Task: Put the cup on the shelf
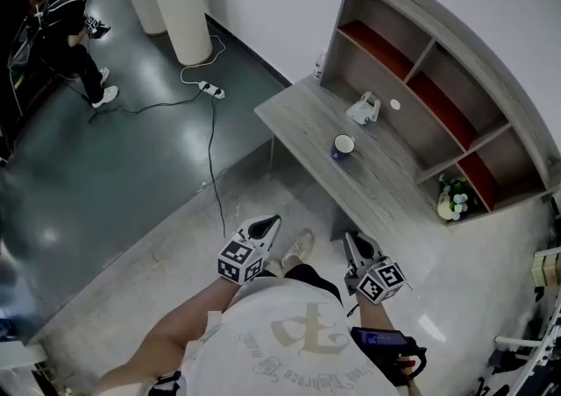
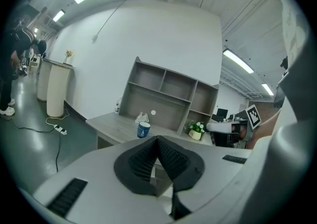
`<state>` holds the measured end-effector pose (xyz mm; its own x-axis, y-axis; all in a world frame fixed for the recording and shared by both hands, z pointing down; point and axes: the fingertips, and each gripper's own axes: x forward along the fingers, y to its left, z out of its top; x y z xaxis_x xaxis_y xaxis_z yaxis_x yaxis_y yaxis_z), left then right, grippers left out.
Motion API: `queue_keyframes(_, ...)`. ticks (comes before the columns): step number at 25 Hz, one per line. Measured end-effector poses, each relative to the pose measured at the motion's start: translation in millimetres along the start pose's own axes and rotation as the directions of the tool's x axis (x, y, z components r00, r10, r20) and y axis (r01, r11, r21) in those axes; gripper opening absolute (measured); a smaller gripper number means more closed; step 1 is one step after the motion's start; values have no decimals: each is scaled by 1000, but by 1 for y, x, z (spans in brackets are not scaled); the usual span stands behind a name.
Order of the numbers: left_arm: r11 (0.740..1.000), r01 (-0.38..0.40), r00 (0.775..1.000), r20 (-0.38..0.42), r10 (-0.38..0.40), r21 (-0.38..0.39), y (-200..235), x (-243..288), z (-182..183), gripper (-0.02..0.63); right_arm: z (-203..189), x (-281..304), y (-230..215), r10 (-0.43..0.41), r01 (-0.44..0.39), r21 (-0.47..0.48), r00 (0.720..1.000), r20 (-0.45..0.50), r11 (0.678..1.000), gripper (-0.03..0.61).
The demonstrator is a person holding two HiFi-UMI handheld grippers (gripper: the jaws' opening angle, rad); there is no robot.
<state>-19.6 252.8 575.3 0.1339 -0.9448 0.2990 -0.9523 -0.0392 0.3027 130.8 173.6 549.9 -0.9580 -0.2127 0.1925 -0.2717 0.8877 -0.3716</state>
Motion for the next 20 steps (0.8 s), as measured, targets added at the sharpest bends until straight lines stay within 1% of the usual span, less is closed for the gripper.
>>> queue_keyframes(3, 1000, -2, 1000, -6, 2, -4, 4, 3, 1, 2, 2, 3, -3, -5, 5, 4, 1000, 3, 1000, 5)
queue_keyframes(11, 999, 31, 999, -39, -31, 9, 2, 34, 0, 2, 2, 10, -29, -23, 22, 48, 1000, 15, 999, 5)
queue_keyframes(16, 999, 38, 998, -54, -36, 26, 7, 54, 10, 2, 10, 23, -54, -26, 24, 71, 999, 27, 997, 5)
queue_keyframes(20, 998, 47, 997, -62, -44, 51, 15, 75, 24, 2, 26, 40, -73, -16, 12, 79, 998, 56, 997, 5)
